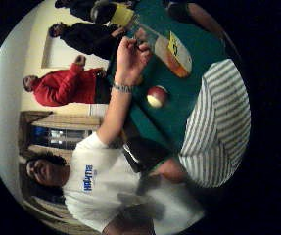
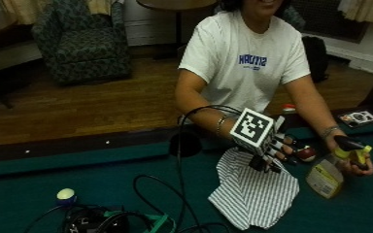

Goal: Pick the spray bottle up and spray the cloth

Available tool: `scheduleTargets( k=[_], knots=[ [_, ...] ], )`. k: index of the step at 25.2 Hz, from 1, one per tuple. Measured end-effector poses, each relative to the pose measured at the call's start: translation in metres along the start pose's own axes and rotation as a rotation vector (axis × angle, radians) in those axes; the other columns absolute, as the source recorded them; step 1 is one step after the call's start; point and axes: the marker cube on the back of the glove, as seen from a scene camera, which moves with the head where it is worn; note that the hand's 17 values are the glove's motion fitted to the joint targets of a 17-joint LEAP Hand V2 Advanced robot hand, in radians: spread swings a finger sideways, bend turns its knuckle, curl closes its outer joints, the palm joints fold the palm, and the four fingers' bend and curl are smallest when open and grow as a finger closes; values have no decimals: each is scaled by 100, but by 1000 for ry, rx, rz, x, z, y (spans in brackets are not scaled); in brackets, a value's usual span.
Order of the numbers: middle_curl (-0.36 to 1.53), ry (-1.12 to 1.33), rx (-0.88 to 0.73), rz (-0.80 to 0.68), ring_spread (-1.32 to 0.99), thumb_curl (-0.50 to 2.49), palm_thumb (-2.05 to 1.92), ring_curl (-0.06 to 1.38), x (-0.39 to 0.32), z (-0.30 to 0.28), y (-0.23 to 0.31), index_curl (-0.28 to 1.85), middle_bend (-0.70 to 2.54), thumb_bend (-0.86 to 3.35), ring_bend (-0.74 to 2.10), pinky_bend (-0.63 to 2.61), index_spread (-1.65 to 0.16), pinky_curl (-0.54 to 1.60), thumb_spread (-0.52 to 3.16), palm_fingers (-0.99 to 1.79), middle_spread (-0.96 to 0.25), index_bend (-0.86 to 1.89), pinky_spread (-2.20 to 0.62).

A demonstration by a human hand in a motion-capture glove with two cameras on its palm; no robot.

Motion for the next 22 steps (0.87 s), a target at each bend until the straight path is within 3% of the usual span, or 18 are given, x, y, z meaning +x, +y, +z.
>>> scheduleTargets(
  k=[8,22],
  knots=[
    [33,164,-48,-130,-15,43,39,31,-38,-32,52,38,17,-4,19,32,-43,36,88,37,-19,17,22],
    [31,344,-53,-219,-17,38,37,31,-83,-91,72,35,17,-4,20,30,-45,35,89,36,-19,16,21]
  ],
)
